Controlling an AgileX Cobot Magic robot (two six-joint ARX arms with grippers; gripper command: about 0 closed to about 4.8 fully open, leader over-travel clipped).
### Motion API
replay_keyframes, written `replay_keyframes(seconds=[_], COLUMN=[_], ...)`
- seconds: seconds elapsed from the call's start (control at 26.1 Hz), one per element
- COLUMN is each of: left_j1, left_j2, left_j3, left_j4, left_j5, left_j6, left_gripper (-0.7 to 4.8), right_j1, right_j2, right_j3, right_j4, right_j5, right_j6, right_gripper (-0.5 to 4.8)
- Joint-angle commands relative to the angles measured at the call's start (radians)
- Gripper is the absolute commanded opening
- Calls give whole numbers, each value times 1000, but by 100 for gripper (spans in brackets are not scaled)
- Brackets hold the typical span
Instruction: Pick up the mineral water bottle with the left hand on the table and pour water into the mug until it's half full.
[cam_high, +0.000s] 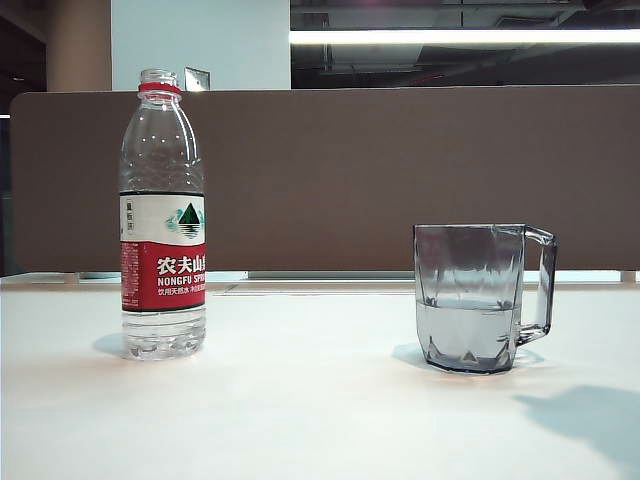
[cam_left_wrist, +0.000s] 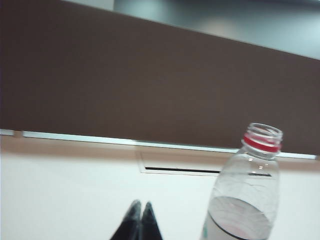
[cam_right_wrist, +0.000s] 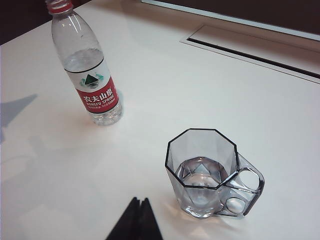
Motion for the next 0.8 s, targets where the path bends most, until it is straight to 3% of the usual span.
replay_keyframes(seconds=[0.04,0.31,0.8], left_j1=[43,72,72], left_j2=[-16,-16,-16], left_j3=[-3,-2,-1], left_j4=[-56,-180,-180], left_j5=[2,3,3], left_j6=[-3,-3,-3], left_gripper=[-6,-6,-6], right_j1=[0,0,0], right_j2=[0,0,0], right_j3=[5,5,5], right_j4=[17,17,17], right_j5=[-1,-1,-1], right_j6=[0,-1,0], right_gripper=[-8,-8,-8])
